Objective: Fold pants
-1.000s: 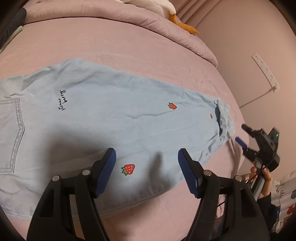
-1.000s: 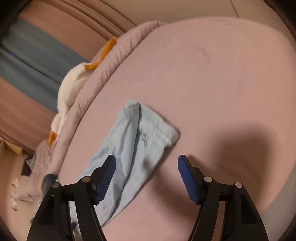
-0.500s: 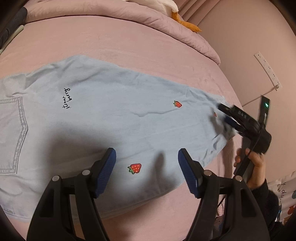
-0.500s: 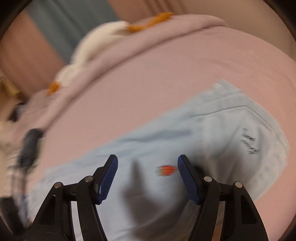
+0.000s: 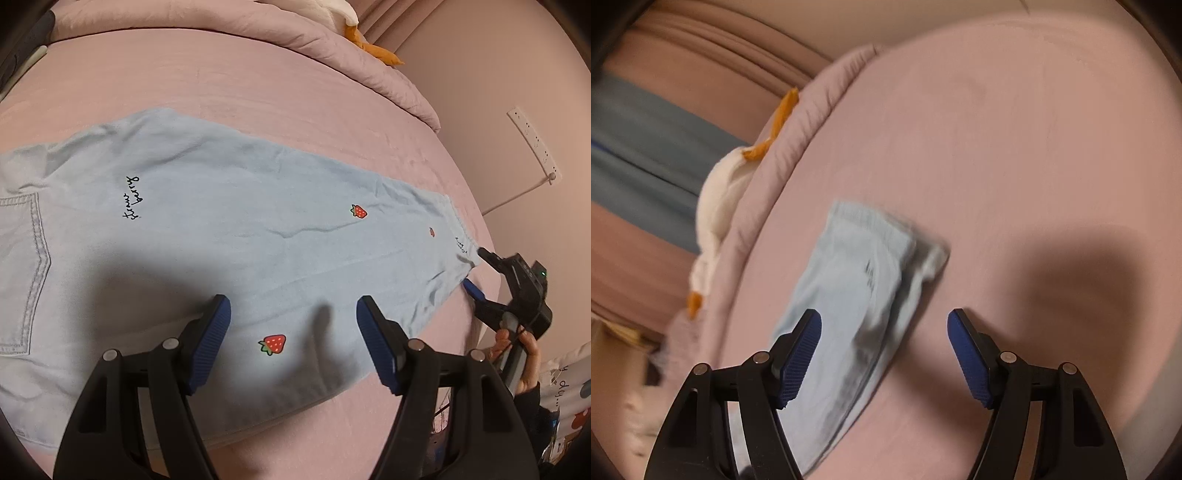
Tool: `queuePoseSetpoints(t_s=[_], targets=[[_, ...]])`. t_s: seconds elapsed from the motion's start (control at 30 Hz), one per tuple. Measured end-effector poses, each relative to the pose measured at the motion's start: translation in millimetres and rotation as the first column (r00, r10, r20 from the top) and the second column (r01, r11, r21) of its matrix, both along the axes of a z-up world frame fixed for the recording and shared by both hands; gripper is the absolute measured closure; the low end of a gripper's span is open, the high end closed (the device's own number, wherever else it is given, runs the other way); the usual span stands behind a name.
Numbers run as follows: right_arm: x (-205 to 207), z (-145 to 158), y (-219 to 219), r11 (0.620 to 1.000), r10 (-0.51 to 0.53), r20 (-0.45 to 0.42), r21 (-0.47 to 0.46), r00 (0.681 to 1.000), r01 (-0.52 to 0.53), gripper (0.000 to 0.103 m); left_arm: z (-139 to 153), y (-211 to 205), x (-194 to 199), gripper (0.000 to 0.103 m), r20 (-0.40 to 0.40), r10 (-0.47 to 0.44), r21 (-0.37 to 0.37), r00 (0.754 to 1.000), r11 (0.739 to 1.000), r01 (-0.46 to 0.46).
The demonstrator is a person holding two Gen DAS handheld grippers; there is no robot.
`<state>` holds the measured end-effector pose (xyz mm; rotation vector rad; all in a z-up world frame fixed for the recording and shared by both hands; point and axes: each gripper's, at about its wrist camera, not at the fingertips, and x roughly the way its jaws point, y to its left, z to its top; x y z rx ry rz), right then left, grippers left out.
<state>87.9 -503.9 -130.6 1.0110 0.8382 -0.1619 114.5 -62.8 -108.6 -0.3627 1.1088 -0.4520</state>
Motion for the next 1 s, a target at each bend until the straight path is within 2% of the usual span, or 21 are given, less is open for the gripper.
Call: queuePoseSetpoints(t_s=[0.07, 0.2, 0.27, 0.33, 0.4, 0.5, 0.57, 0.6, 0.63, 0.67, 0.87, 1.0], targets=[[9.7, -12.9, 10.8, 0.999, 0.017, 0.004, 0.046, 1.000, -0.017, 0.031, 0.6, 1.5, -0.6, 0.032, 0.001, 0.001, 0.003, 1.000, 1.000, -0.001], [26.8, -12.1, 13.5, 0.999, -0.001, 0.055, 0.035, 0.998, -0.001, 0.031, 0.6, 3.8, -1.5, 0.032, -0.001, 0.007, 0.006, 1.000, 1.000, -0.007], [25.5, -7.8, 8.0, 0.999, -0.009, 0.066, 0.032, 0.998, 0.007, 0.040, 0.3, 3.2, -1.7, 0.032, -0.001, 0.007, 0.008, 1.000, 1.000, -0.007], [28.8, -5.9, 5.1, 1.000, 0.002, 0.069, 0.020, 0.998, -0.003, 0.058, 0.1, 2.9, -2.0, 0.032, -0.001, 0.004, 0.013, 1.000, 1.000, -0.004], [23.9, -6.2, -1.4, 1.000, -0.008, 0.066, 0.026, 0.998, 0.007, 0.068, -0.4, 3.8, -1.8, 0.032, 0.000, 0.003, 0.013, 1.000, 1.000, -0.003], [26.2, -6.9, -7.5, 0.999, -0.029, 0.067, 0.046, 0.997, 0.026, 0.068, -1.0, 4.9, -1.4, 0.032, -0.002, 0.002, 0.009, 1.000, 1.000, -0.002], [26.7, -4.7, -11.6, 0.999, -0.033, 0.062, 0.024, 0.998, 0.031, 0.068, -1.9, 5.5, -1.5, 0.032, -0.001, 0.003, 0.008, 1.000, 1.000, -0.003], [30.8, -4.4, -12.7, 0.999, -0.034, 0.060, 0.020, 0.998, 0.032, 0.071, -2.3, 5.5, -1.5, 0.032, -0.001, 0.003, 0.009, 1.000, 1.000, -0.003], [30.4, -4.0, -14.8, 0.999, -0.027, 0.063, 0.029, 0.998, 0.025, 0.084, -2.5, 5.5, -1.3, 0.032, -0.001, 0.004, 0.009, 1.000, 1.000, -0.004], [32.0, -3.1, -14.8, 1.000, -0.013, 0.064, 0.028, 0.998, 0.011, 0.088, -2.4, 5.3, -1.3, 0.032, -0.002, 0.005, 0.009, 1.000, 1.000, -0.005], [35.4, 6.3, -12.7, 0.999, 0.053, 0.066, -0.017, 0.996, -0.052, 0.095, -1.3, 6.7, -2.6, 0.032, -0.001, 0.009, 0.008, 1.000, 1.000, -0.009], [34.6, 31.8, 9.7, 0.982, 0.153, 0.104, -0.130, 0.983, -0.139, 0.095, -0.9, 8.6, -4.4, 0.032, -0.005, 0.016, -0.008, 1.000, 1.000, -0.016]])
